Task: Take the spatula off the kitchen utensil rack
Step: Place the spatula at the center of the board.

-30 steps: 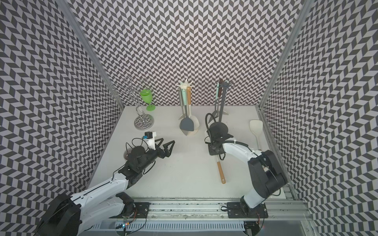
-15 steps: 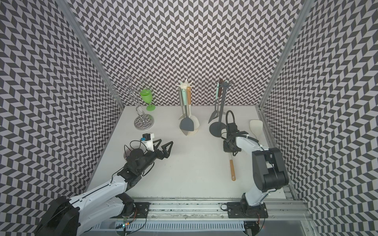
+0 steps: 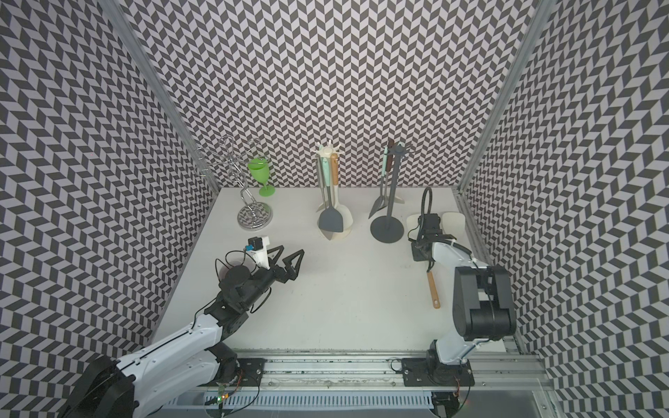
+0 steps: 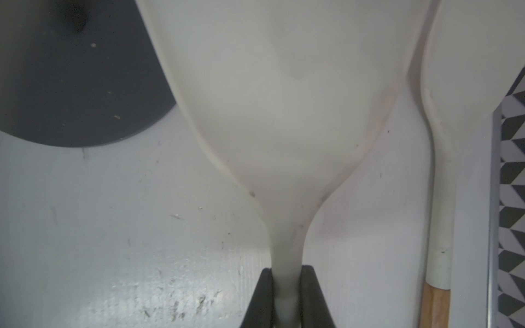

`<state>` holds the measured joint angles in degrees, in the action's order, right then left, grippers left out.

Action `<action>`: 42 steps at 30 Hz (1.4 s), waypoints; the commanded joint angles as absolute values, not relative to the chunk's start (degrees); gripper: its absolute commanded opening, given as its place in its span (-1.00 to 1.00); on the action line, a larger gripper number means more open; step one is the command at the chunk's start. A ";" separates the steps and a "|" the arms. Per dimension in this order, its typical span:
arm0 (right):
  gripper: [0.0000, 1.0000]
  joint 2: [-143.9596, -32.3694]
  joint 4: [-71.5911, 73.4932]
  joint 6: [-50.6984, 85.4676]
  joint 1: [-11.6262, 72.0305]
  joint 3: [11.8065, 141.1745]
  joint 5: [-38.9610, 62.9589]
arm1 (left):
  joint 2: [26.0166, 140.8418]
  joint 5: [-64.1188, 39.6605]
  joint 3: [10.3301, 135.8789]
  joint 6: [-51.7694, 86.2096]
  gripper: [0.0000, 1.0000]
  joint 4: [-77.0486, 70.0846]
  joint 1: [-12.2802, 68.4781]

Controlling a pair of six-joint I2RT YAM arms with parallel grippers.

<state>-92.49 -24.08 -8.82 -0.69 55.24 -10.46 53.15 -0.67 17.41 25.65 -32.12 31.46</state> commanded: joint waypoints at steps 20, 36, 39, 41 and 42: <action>-1.00 -102.98 -22.11 -13.19 -12.15 61.63 -4.50 | 53.79 -0.25 16.87 25.55 1.00 -33.93 31.29; -0.64 -104.27 -22.09 -13.08 -13.23 62.75 -3.44 | 54.08 -0.35 16.79 25.39 0.99 -34.22 31.29; -0.53 -103.81 -21.49 -12.52 -13.19 62.34 -3.42 | 54.13 -0.35 16.79 25.25 1.00 -34.28 31.28; -0.48 -103.34 -21.53 -12.31 -13.26 62.40 -3.38 | 54.10 -0.44 16.70 25.30 1.00 -34.41 31.29; -0.46 -102.97 -21.47 -12.11 -13.25 62.44 -3.26 | 54.17 -0.52 16.70 25.23 1.00 -34.38 31.27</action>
